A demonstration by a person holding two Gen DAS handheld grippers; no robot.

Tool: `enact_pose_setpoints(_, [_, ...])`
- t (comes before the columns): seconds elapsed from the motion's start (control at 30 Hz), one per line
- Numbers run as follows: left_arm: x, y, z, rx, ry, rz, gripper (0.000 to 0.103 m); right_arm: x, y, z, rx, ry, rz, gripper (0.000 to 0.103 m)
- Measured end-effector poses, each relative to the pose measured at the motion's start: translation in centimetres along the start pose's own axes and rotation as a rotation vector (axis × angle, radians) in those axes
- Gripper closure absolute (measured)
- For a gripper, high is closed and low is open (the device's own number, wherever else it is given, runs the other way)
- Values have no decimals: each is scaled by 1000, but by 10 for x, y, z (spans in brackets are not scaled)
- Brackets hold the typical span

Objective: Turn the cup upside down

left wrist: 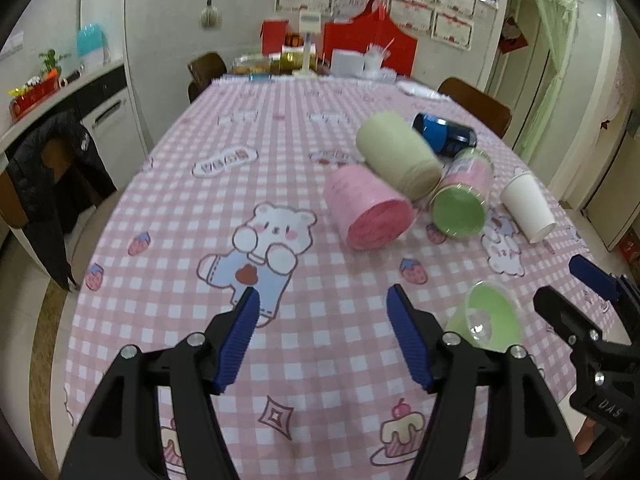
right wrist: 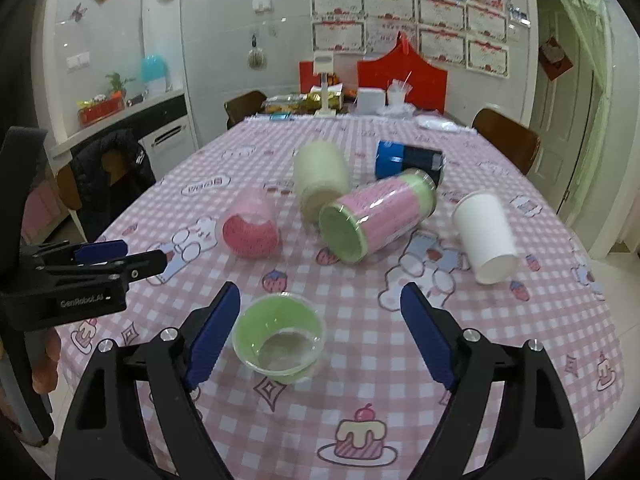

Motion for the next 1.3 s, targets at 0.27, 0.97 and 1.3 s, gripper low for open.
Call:
enact_pose_setpoints(0.27, [15,-8,-42,139,-61,34,32,0,-11,-34,145,30,-29,14])
enact_pose_setpoints(0.97, [44,6,-95,365,-182,59,18,14,1,-72,337,45,-30,8])
enact_pose_setpoints(1.3, [53,12,-102,425,-206,63,17,18,7,-74,363,47,-29,8])
Point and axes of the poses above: each gripper's, at about its wrist camera, not at the fingertips, and z roughly the way its jaws point, x to its right, y to its underside, the point moved 2 cm from there along z, roughly the way its jaws point, and after that the axes turned 14 degrees about z, right-handed, at the moved point
